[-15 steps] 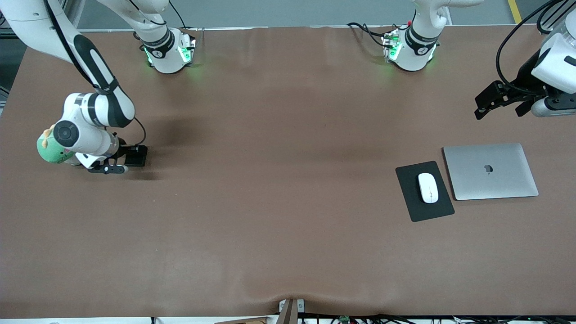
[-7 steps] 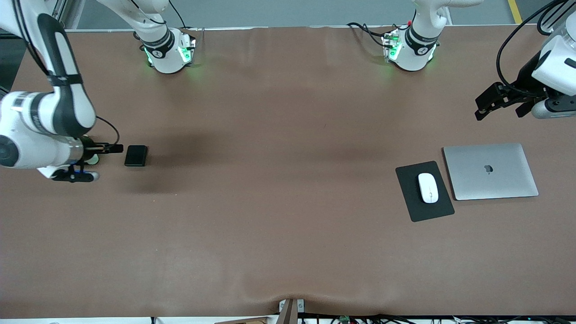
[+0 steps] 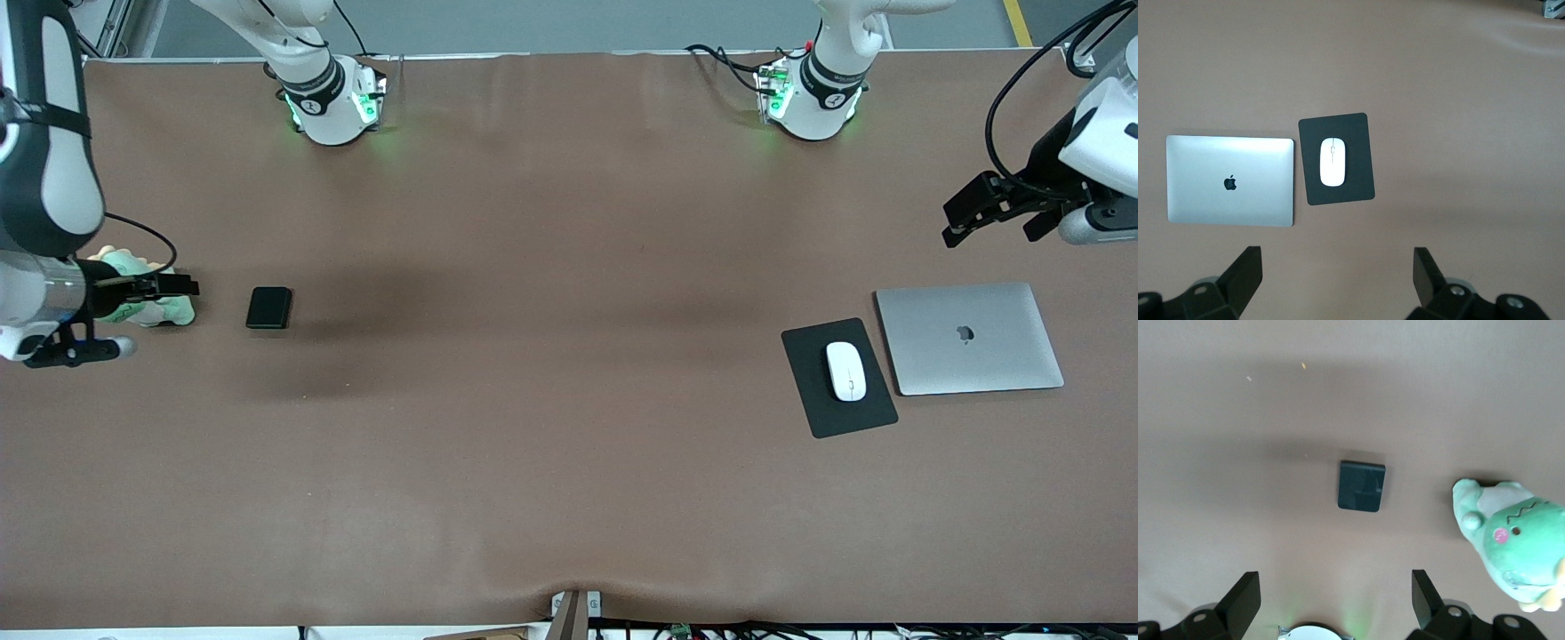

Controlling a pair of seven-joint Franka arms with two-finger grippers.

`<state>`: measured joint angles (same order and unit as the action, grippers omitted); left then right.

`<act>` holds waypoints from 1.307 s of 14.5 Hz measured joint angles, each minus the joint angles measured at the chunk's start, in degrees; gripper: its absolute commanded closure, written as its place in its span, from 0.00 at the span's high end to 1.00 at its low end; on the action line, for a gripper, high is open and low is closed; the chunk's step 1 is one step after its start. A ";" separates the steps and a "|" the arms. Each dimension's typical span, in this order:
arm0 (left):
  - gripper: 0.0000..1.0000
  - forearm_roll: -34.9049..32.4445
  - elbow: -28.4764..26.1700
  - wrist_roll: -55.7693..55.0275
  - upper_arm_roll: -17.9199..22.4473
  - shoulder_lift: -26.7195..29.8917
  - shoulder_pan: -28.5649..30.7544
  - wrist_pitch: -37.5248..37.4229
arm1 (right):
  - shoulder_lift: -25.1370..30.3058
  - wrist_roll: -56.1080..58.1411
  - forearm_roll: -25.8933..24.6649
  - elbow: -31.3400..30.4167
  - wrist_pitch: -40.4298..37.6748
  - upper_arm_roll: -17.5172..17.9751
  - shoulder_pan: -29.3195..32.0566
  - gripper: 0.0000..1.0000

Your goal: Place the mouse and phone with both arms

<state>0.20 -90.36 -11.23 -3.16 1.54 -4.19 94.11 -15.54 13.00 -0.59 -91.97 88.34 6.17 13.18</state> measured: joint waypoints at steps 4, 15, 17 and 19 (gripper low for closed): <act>1.00 0.00 0.32 0.00 0.05 -0.97 0.07 -0.01 | 0.00 0.32 0.23 7.25 -4.15 1.52 -0.28 1.00; 1.00 0.00 0.02 0.00 -0.89 -1.12 -0.52 -1.69 | 4.31 -9.31 0.16 17.38 -16.59 2.36 -3.34 1.00; 1.00 0.00 0.03 0.00 -0.89 -1.17 -0.44 -1.58 | 6.96 -10.65 0.15 17.39 -17.90 1.25 -5.37 1.00; 1.00 0.00 0.03 0.00 -0.89 -1.23 -0.42 -1.44 | 8.79 -10.87 0.20 17.37 -18.89 -0.16 -6.81 1.00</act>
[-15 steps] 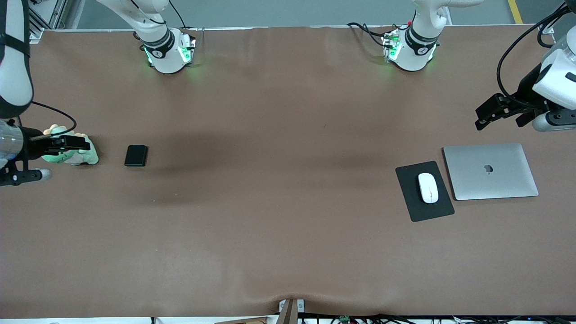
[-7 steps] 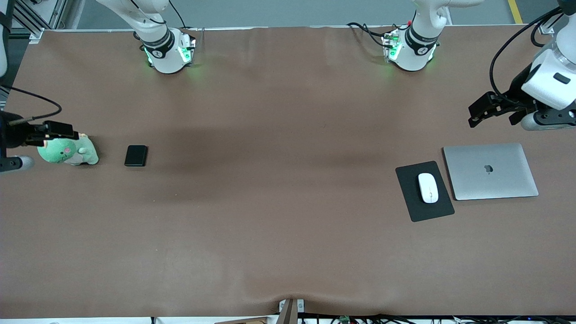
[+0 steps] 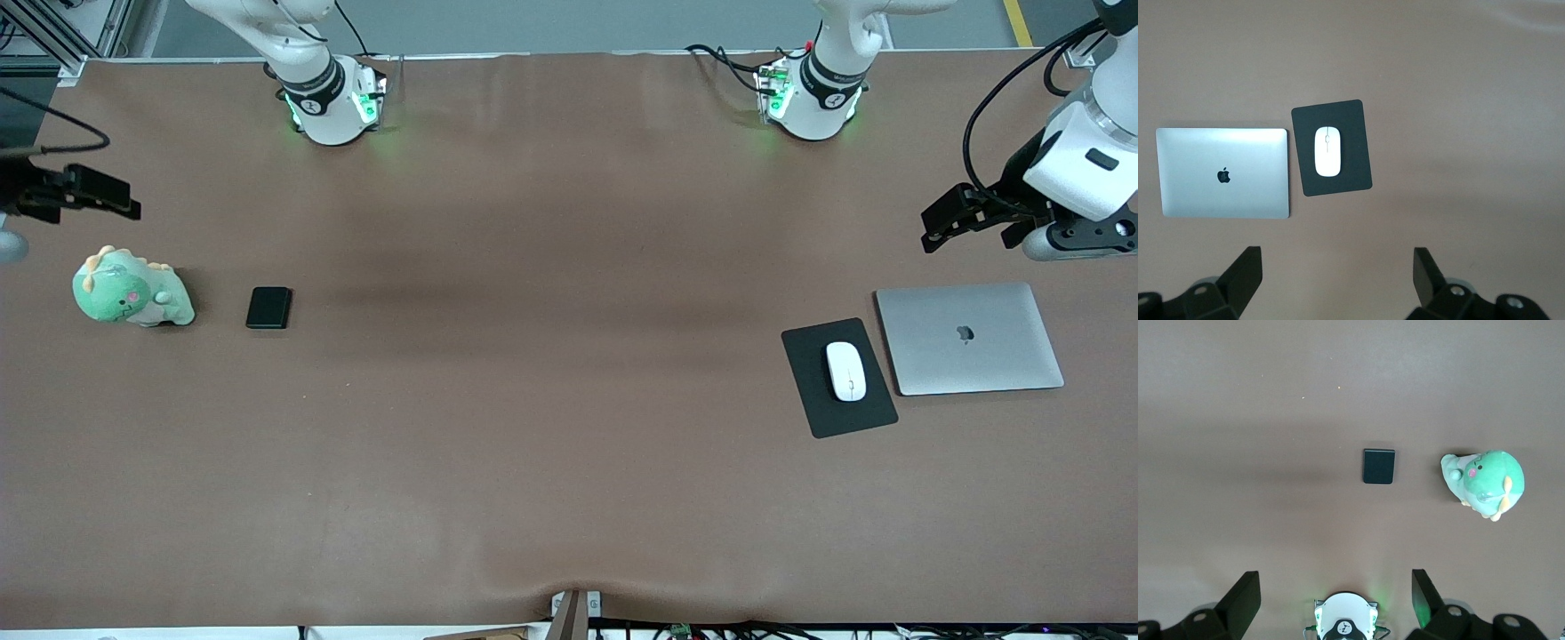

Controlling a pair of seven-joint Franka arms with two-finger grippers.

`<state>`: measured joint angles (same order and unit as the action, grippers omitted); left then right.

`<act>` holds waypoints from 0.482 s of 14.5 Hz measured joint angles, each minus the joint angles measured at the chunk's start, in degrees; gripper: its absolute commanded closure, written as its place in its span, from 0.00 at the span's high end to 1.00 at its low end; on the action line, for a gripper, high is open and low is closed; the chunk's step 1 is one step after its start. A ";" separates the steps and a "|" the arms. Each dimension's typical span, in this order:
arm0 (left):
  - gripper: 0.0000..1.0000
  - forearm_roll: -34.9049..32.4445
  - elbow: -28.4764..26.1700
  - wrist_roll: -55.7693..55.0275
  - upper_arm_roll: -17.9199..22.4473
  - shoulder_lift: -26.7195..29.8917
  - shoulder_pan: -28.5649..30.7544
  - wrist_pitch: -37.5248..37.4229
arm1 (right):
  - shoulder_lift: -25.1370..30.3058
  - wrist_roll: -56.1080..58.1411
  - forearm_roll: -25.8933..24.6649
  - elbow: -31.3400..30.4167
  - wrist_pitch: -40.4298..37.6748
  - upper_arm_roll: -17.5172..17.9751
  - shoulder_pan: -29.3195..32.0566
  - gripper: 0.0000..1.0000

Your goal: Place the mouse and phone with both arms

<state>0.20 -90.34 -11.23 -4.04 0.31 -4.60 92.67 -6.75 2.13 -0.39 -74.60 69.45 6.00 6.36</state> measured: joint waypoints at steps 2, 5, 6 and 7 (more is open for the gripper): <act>1.00 0.00 0.01 0.00 0.00 0.00 0.00 0.01 | 1.05 -0.11 0.02 -0.09 -0.44 -1.20 -1.24 1.00; 1.00 0.00 0.16 0.01 0.00 0.00 0.01 0.00 | 2.76 -5.98 0.03 -1.41 -0.60 -3.57 -4.85 1.00; 1.00 0.00 0.16 0.02 0.00 0.00 0.02 0.00 | 3.46 -8.00 0.03 -2.35 -0.46 -3.91 -5.82 1.00; 1.00 0.00 0.16 0.04 0.00 0.00 0.02 -0.01 | 4.18 -9.14 0.03 -3.45 -0.11 -4.10 -6.45 1.00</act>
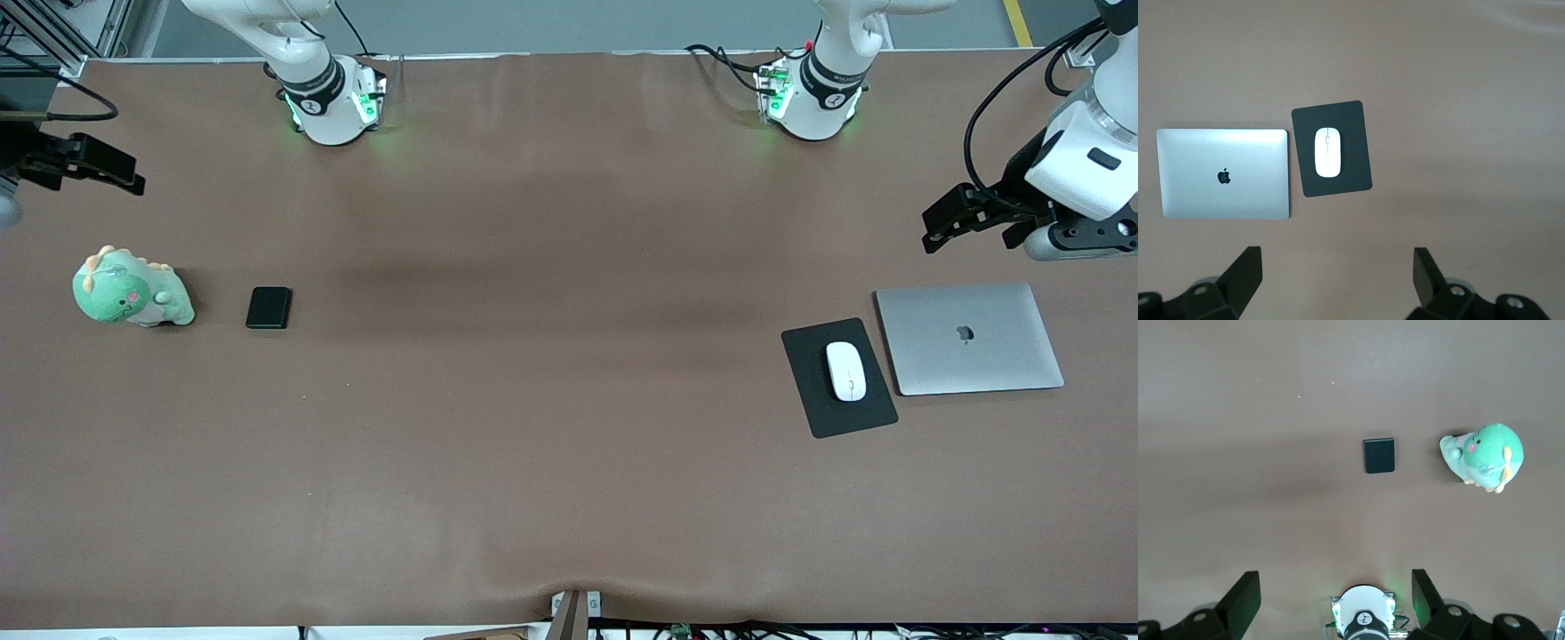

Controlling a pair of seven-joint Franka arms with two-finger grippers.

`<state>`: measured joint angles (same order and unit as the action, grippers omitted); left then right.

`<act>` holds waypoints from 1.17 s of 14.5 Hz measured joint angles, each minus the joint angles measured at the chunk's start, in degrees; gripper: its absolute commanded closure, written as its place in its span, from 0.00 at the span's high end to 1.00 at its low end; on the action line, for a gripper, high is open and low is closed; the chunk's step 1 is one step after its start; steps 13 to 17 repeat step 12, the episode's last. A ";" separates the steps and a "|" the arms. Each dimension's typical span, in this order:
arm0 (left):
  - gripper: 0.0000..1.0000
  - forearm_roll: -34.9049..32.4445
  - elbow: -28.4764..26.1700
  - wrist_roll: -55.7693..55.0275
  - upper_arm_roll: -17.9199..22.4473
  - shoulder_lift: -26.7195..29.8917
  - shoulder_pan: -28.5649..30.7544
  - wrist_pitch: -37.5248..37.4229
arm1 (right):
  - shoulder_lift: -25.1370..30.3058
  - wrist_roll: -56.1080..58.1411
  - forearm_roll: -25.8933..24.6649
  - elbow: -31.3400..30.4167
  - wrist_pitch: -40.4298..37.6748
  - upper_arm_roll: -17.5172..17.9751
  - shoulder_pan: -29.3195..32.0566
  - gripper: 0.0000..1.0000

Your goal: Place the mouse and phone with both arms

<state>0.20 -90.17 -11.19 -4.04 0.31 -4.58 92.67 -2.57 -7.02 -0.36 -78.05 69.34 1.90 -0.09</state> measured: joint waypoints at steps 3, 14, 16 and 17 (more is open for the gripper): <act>1.00 0.00 0.01 0.01 -0.01 0.00 -0.11 -0.02 | 2.27 -0.67 0.00 -3.53 0.98 -1.34 -0.37 1.00; 1.00 0.00 0.50 0.01 -0.02 0.00 -0.14 -1.70 | 3.58 -0.37 0.95 -5.59 2.20 -3.41 -0.24 1.00; 1.00 0.00 0.50 0.01 -0.02 0.00 -0.14 -1.70 | 3.58 -0.37 0.95 -5.59 2.20 -3.41 -0.24 1.00; 1.00 0.00 0.50 0.01 -0.02 0.00 -0.14 -1.70 | 3.58 -0.37 0.95 -5.59 2.20 -3.41 -0.24 1.00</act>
